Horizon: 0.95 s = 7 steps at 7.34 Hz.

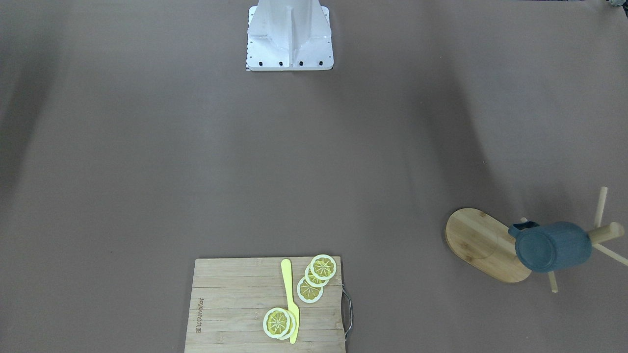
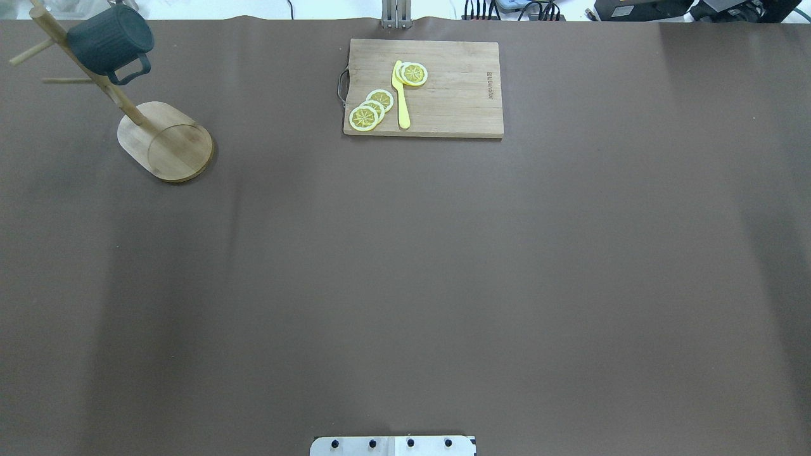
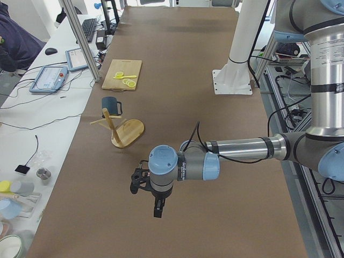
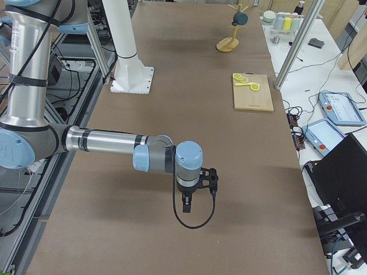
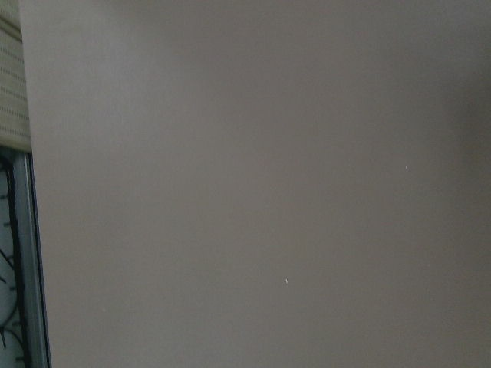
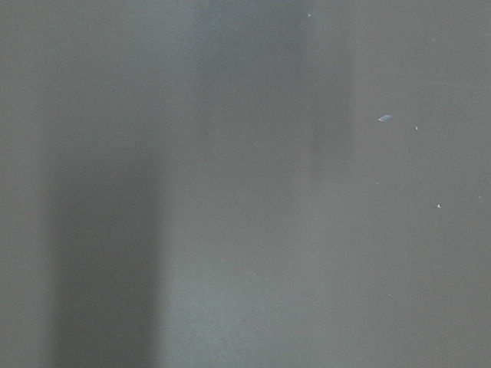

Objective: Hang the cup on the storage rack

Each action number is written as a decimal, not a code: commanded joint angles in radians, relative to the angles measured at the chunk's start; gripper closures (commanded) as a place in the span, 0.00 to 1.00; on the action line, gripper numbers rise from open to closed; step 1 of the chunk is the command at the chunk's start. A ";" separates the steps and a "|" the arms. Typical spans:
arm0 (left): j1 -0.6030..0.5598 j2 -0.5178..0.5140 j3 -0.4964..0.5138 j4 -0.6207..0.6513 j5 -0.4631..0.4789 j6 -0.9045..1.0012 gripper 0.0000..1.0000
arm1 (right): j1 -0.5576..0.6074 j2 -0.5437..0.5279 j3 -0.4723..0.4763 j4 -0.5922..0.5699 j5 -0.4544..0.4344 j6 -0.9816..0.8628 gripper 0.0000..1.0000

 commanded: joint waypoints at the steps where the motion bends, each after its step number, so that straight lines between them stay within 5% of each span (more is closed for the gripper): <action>1: -0.001 0.035 -0.024 0.030 -0.090 -0.077 0.01 | 0.000 -0.002 0.000 -0.001 0.003 0.000 0.00; 4: 0.019 0.081 -0.191 0.031 -0.086 -0.077 0.01 | 0.000 -0.002 0.002 0.001 0.004 -0.003 0.00; 7: 0.126 0.059 -0.208 0.033 -0.080 -0.147 0.01 | 0.000 -0.002 0.000 0.001 0.004 -0.002 0.00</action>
